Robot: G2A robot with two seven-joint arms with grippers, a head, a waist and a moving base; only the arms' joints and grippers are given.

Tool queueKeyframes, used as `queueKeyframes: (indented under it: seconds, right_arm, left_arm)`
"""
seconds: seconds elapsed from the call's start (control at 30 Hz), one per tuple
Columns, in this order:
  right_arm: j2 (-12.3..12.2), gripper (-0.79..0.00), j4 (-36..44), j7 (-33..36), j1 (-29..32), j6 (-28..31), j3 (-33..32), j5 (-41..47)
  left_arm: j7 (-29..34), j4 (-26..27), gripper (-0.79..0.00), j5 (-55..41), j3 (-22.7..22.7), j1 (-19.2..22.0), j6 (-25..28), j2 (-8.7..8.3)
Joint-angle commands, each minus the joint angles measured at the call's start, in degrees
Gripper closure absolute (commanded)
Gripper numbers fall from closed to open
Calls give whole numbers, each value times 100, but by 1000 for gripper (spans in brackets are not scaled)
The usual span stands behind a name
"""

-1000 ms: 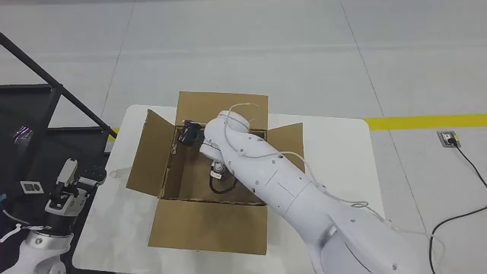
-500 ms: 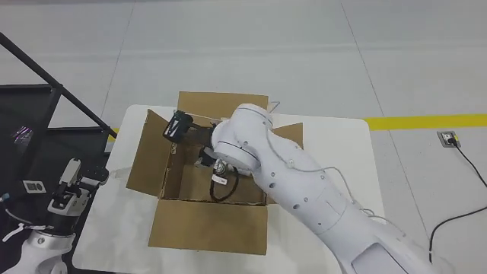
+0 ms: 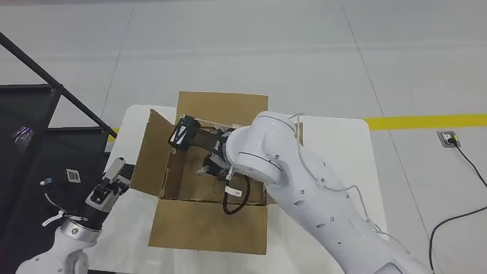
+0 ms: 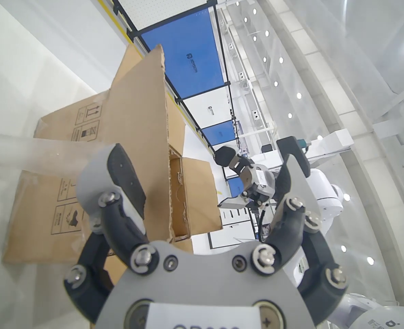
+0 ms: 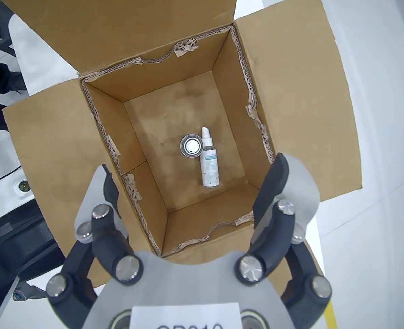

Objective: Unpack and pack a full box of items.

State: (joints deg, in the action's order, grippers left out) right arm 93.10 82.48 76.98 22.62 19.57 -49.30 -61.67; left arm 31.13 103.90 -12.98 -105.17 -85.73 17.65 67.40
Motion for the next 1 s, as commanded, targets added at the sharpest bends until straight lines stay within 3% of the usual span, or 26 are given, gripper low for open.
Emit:
queueKeyframes:
  seconds: [0.0, 0.2, 0.4, 0.5, 0.6, 0.8, 0.97]
  right_arm:
    - [-46, -785, 27, -198, 155, -99, -250, 127]
    - [-266, -785, 791, -17, 698, 45, -1369, 1107]
    - [-477, -785, 1562, 78, 1376, -170, -2451, 1725]
    - [-570, -785, 1489, 201, 1543, -269, -2993, 2183]
    - [-678, -785, 1075, 678, 1536, 68, -3472, 3026]
    - [-907, -785, 386, 750, 1554, -126, -4341, 3120]
    - [-1046, -785, 48, 704, 1638, -182, -4524, 2855]
  left_arm:
    - [-10, 21, -785, 99, 117, 31, -24, 1]
    - [30, 60, -785, 358, 420, 113, -89, -2]
    - [101, -97, -785, 593, 720, 295, -200, -9]
    - [169, -187, -785, 714, 827, 363, -215, -17]
    - [153, -288, -785, 901, 896, 418, -202, -26]
    - [142, -447, -785, 1007, 996, 508, -217, -38]
    - [139, -522, -785, 1076, 1068, 571, -264, -49]
